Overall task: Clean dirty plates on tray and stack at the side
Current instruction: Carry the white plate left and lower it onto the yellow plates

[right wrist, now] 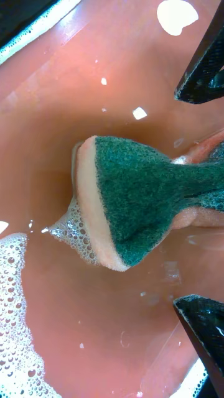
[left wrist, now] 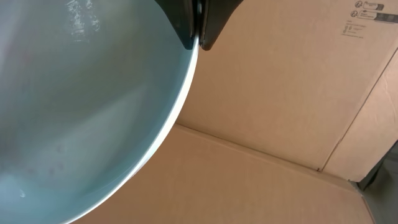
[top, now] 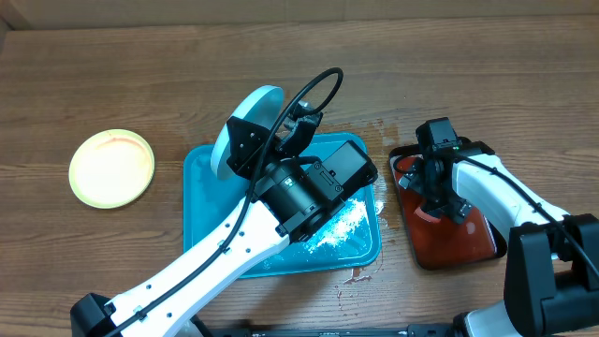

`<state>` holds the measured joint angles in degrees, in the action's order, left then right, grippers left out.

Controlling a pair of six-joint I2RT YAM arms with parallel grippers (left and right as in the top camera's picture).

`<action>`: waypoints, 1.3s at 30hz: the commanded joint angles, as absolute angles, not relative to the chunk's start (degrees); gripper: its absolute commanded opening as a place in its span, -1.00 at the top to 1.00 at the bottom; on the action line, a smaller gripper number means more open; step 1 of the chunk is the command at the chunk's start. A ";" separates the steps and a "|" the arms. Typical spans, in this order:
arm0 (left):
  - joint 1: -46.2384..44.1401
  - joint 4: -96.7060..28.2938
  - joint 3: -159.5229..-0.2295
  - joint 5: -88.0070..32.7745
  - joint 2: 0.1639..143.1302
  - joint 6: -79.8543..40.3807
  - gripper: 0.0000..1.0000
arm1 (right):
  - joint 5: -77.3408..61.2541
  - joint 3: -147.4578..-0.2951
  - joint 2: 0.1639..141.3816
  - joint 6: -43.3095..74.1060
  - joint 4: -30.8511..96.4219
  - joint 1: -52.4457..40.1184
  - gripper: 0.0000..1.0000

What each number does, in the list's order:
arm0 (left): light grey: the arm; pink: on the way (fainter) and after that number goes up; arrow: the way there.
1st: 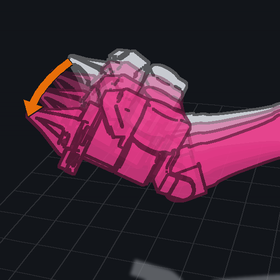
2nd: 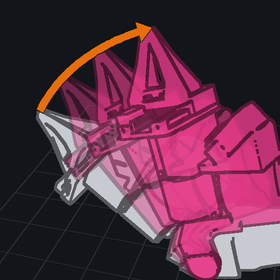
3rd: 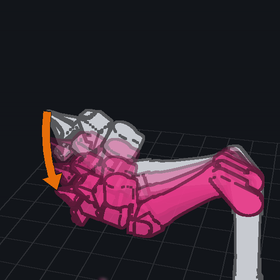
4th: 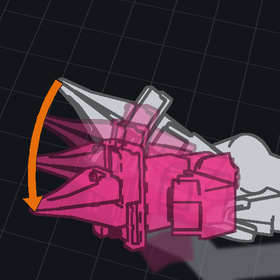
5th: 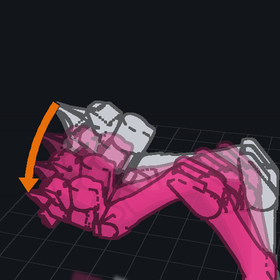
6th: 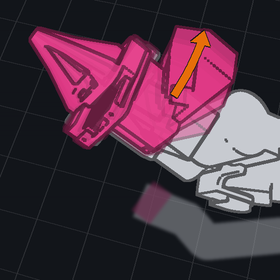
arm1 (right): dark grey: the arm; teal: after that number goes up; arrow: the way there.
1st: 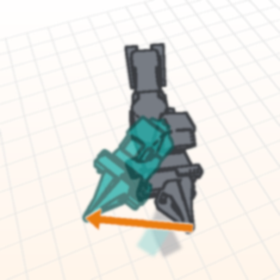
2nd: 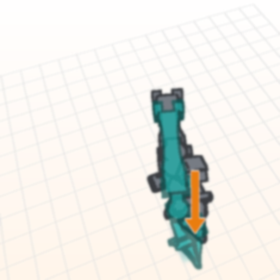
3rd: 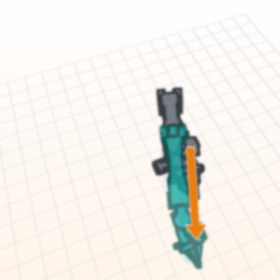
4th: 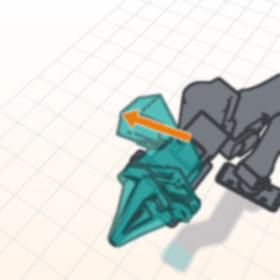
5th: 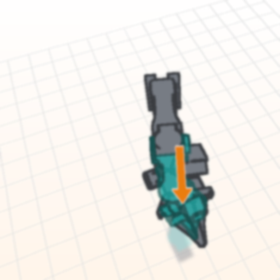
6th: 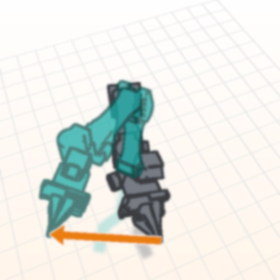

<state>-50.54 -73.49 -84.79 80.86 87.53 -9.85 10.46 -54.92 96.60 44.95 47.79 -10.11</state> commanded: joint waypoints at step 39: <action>20.51 -64.14 -81.80 19.99 66.43 -42.39 0.91 | 10.59 -54.85 96.44 44.93 47.59 -9.89 -1.00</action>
